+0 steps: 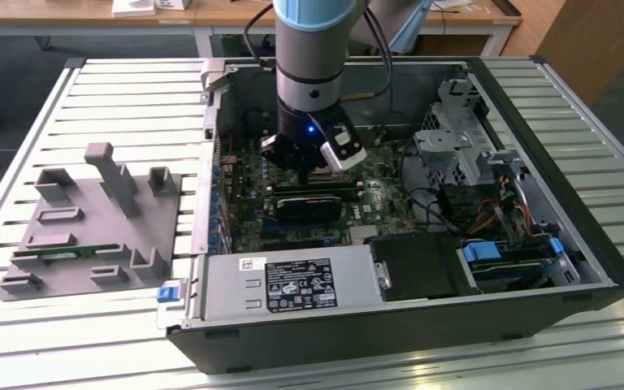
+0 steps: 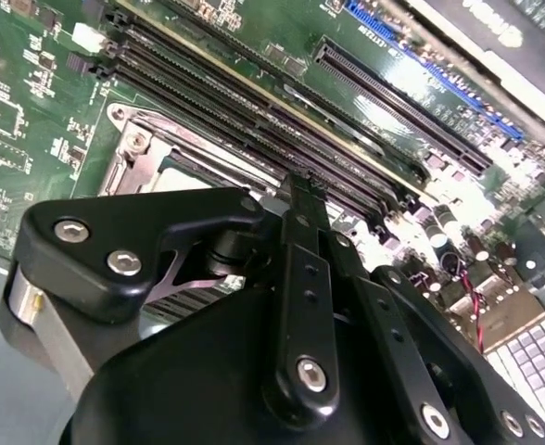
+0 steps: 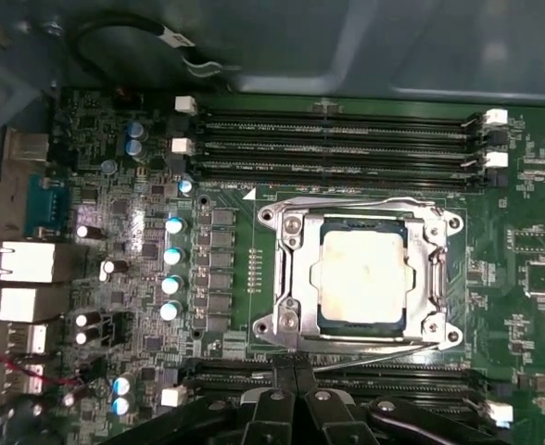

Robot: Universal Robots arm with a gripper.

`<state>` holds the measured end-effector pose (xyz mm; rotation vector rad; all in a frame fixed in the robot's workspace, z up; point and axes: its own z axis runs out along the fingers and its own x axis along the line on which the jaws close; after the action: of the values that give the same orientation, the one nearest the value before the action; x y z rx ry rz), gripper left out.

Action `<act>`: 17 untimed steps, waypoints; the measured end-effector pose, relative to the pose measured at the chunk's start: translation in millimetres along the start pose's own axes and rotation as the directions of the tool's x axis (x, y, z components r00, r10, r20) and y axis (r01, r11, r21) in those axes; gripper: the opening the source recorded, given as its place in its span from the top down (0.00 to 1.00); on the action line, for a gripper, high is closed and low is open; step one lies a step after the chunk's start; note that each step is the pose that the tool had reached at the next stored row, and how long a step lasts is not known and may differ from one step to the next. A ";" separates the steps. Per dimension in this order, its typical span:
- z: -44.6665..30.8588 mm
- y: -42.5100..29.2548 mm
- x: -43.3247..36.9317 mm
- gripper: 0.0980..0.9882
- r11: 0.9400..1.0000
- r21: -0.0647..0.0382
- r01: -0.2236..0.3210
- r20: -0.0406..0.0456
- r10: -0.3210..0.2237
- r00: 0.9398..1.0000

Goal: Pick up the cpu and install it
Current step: 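Install the second cpu locking lever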

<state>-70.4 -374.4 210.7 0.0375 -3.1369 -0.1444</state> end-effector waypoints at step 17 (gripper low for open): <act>4.0 -18.3 6.6 0.99 0.993 -0.119 0.000 0.003 0.000 1.000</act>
<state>-76.6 -392.5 205.0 0.0375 -3.1242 -0.3319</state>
